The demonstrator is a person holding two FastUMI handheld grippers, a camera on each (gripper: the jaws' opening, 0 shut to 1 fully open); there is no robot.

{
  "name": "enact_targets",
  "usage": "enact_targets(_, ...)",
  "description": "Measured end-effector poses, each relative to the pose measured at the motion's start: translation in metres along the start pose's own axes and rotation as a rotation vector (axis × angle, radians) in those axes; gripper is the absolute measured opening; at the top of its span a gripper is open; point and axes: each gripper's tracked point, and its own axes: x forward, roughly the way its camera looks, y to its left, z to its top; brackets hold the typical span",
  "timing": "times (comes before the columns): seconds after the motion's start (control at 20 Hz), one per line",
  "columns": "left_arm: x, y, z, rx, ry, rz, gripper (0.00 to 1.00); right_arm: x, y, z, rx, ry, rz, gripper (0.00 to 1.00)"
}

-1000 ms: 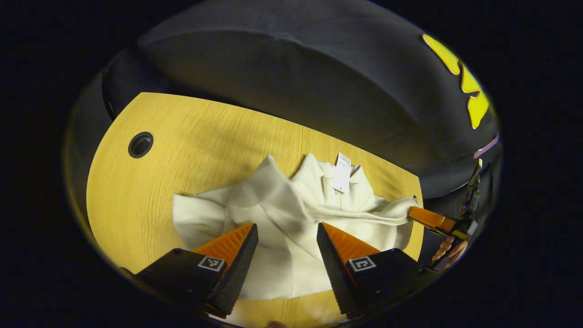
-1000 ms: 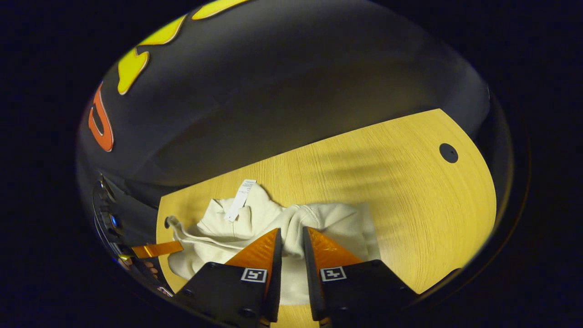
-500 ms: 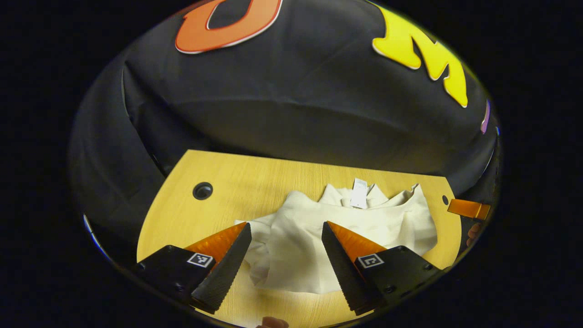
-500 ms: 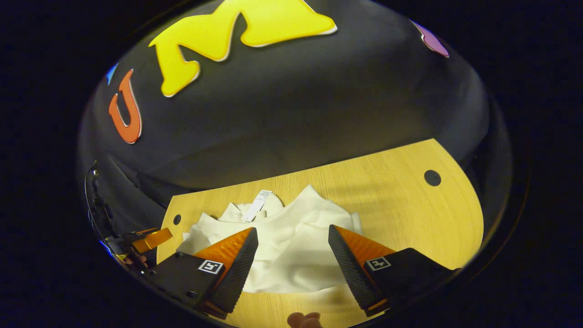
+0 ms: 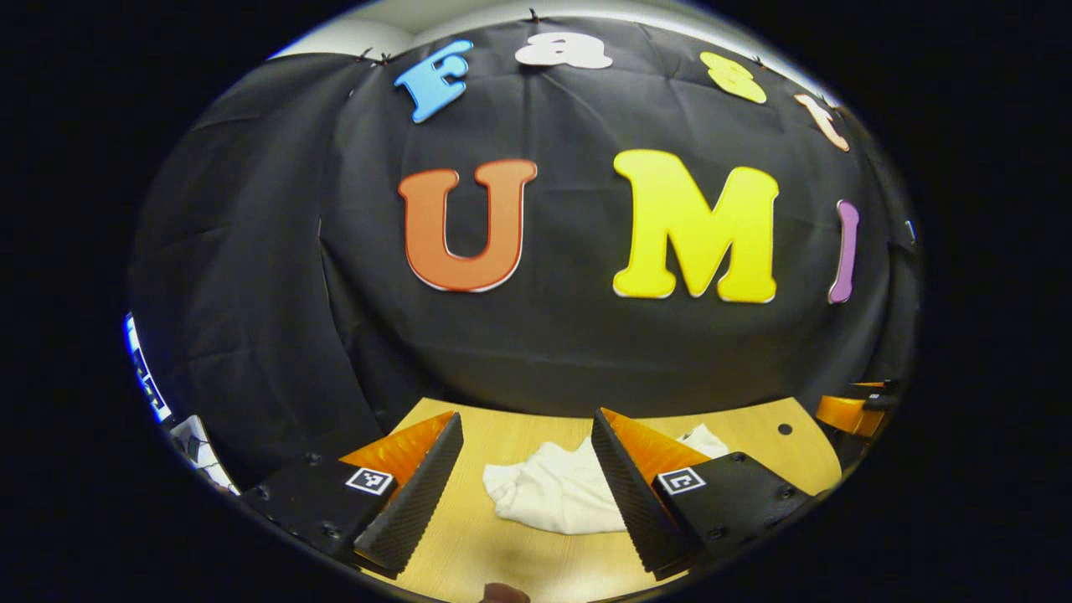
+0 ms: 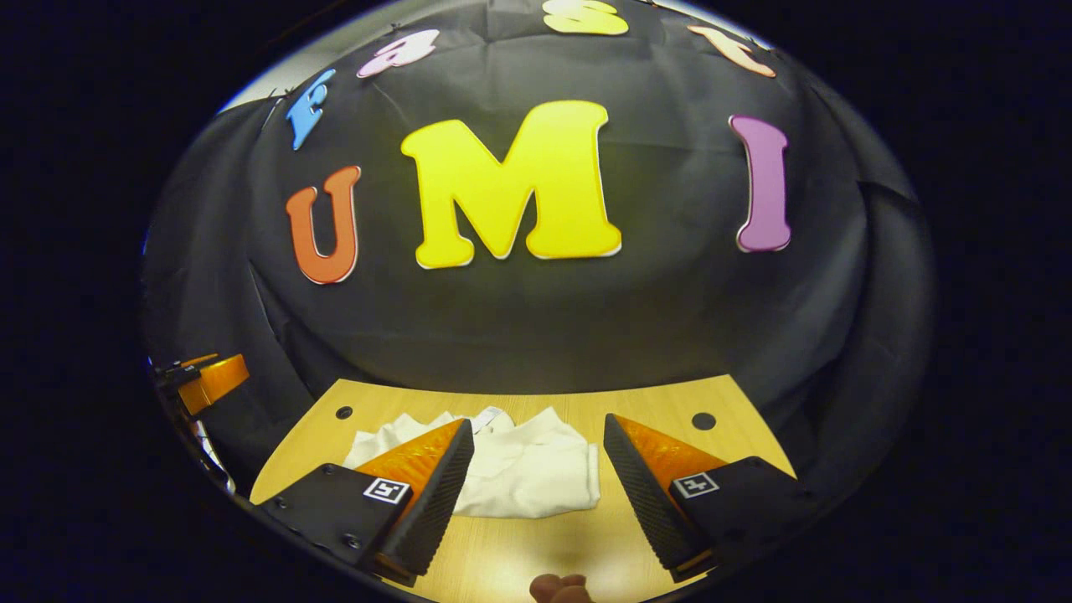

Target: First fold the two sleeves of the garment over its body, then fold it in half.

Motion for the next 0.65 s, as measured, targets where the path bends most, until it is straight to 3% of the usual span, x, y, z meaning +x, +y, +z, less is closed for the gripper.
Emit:
enact_targets(0.05, -0.017, -0.003, 0.009, -0.011, -0.052, -0.049, 0.98, -0.021, 0.001, 0.006, -0.019, -0.036, -0.020, 0.94)
enact_targets(0.1, -0.037, -0.002, 0.014, 0.002, -0.083, -0.066, 0.98, -0.040, 0.005, 0.010, -0.033, -0.075, -0.034, 0.98)
enact_targets(0.25, -0.089, 0.016, 0.011, 0.109, -0.092, -0.013, 0.98, -0.101, 0.018, 0.013, -0.088, -0.200, -0.086, 0.98)
enact_targets(0.3, -0.102, 0.020, 0.000, 0.140, -0.058, -0.029, 0.98, -0.123, 0.028, 0.011, -0.102, -0.222, -0.092, 0.98)
enact_targets(0.5, -0.150, 0.044, -0.018, 0.168, -0.024, -0.058, 0.99, -0.183, 0.048, -0.014, -0.108, -0.257, -0.114, 0.95)
enact_targets(0.65, -0.173, 0.051, -0.019, 0.124, -0.035, -0.090, 0.98, -0.206, 0.060, -0.033, -0.092, -0.255, -0.134, 0.95)
